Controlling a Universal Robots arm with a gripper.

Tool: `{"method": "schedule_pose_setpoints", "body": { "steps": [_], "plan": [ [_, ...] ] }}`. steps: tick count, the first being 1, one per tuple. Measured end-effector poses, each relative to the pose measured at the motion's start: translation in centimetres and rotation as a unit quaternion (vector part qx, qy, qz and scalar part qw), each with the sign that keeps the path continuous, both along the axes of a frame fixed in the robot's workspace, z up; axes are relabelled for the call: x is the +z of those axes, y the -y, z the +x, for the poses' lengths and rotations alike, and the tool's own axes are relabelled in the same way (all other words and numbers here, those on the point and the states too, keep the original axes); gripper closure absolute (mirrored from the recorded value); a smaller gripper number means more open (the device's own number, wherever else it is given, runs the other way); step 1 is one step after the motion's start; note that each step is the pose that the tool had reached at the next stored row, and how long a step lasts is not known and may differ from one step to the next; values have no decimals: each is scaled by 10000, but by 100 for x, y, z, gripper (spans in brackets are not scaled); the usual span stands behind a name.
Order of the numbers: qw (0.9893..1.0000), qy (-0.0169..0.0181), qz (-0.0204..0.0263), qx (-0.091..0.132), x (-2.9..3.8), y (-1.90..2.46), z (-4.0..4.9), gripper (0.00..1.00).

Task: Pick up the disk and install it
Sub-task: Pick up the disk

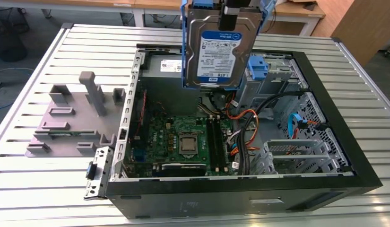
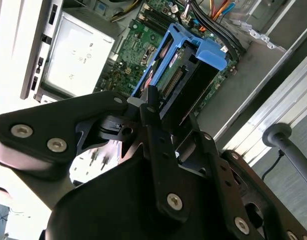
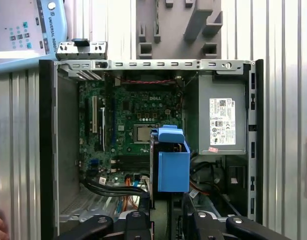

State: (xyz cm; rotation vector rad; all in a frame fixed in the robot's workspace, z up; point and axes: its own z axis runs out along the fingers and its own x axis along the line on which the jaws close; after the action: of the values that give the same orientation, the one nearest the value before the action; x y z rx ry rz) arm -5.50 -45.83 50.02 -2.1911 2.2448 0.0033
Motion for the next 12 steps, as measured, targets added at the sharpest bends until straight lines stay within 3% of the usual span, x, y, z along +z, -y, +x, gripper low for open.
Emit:
{"method": "schedule_pose_setpoints", "body": {
  "steps": [12],
  "plan": [
    [10000,0,0,0,0,201,0,65]
  ]
}}
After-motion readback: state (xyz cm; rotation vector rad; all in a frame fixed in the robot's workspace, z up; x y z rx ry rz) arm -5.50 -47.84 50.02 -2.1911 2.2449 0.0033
